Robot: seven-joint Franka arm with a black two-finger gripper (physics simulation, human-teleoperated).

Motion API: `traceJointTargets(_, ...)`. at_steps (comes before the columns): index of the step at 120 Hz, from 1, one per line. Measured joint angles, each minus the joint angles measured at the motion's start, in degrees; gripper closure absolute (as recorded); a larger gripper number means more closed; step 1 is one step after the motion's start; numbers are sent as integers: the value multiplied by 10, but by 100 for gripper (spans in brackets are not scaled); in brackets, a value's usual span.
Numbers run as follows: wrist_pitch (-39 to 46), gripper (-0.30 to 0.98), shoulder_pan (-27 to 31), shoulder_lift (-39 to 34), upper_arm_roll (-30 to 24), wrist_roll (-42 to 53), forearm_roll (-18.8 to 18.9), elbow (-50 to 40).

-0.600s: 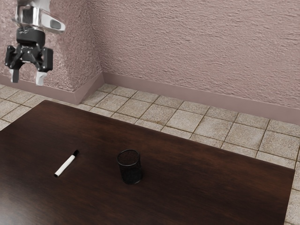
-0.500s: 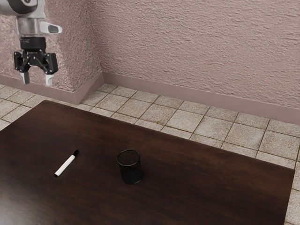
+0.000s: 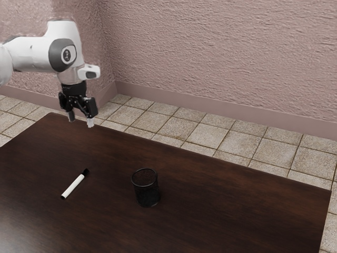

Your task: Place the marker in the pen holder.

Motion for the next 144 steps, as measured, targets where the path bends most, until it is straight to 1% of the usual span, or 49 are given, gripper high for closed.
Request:
traceJointTargets(21, 124, 2, 4, -4, -1, 22, 6, -147)
traceJointTargets(37, 206, 2, 6, -3, -2, 35, 8, -224)
traceJointTargets(45, 243, 2, 7, 0, -1, 40, 8, -247)
traceJointTargets(65, 309, 2, 15, 18, -1, 52, 9, -262)
traceJointTargets(92, 359, 2, 25, 42, -2, 67, 6, -262)
traceJointTargets(120, 383, 2, 25, 55, -3, 74, -51, -268)
traceJointTargets(136, 387, 3, 25, 55, -3, 75, -64, -280)
traceJointTargets(144, 389, 7, 23, 57, -3, 76, -67, -281)
